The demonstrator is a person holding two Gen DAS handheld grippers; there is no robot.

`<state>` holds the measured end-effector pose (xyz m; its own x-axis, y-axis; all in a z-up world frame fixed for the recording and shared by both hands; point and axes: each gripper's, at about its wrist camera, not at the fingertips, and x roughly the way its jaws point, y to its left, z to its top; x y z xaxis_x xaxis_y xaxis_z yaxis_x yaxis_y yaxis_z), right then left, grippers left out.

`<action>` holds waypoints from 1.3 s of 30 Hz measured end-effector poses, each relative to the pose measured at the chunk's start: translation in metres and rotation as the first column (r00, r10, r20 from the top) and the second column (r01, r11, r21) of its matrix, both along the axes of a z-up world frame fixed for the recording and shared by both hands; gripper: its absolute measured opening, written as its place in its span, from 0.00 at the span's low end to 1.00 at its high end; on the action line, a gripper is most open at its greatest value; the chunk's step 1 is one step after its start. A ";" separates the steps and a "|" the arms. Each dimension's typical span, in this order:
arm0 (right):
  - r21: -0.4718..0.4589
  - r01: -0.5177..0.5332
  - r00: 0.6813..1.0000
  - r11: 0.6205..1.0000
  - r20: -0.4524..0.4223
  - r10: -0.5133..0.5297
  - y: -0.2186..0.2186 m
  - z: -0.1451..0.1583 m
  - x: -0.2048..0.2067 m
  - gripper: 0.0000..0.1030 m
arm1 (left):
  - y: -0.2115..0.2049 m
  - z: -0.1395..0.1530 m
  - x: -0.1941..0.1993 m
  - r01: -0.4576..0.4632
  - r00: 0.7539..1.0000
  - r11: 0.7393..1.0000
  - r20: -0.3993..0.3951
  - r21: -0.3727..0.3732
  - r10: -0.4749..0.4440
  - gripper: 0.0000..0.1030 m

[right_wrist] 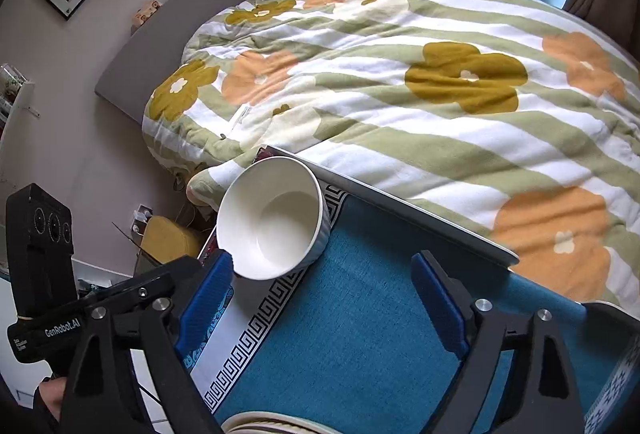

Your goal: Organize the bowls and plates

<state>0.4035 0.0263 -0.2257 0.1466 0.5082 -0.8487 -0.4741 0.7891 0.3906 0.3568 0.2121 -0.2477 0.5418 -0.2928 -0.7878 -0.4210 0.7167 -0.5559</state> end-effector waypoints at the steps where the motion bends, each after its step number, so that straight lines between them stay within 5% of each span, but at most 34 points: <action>1: 0.003 -0.004 1.000 1.000 -0.014 0.005 0.003 -0.007 0.004 0.72 | 0.001 -0.007 0.005 0.003 1.000 1.000 -0.003 -0.001 -0.003 0.64; 7: 0.012 -0.017 0.998 1.000 -0.066 0.018 0.027 -0.042 0.023 0.61 | 0.016 -0.039 0.023 -0.002 0.999 1.000 -0.039 0.021 0.003 0.49; 10: 0.005 -0.029 0.996 1.000 -0.084 0.029 0.035 -0.056 0.026 0.45 | 0.023 -0.048 0.026 -0.007 0.999 0.999 -0.048 0.044 0.009 0.37; 12: 0.009 -0.032 0.995 0.999 -0.089 0.032 0.038 -0.061 0.026 0.24 | 0.026 -0.051 0.026 -0.007 0.998 0.997 -0.057 0.072 0.011 0.27; 14: 0.028 -0.016 0.995 0.999 -0.096 0.018 0.038 -0.063 0.025 0.18 | 0.028 -0.055 0.026 -0.007 0.998 0.996 -0.060 0.088 0.012 0.20; 27: 0.044 0.014 0.998 0.999 -0.058 -0.012 0.032 -0.049 0.010 0.17 | 0.011 -0.036 0.018 0.015 0.999 0.980 -0.036 0.197 -0.008 0.20; 39: 0.116 0.081 0.993 0.990 0.071 -0.090 -0.053 0.043 -0.057 0.17 | -0.080 0.062 -0.037 0.060 0.994 0.950 0.074 0.308 -0.086 0.20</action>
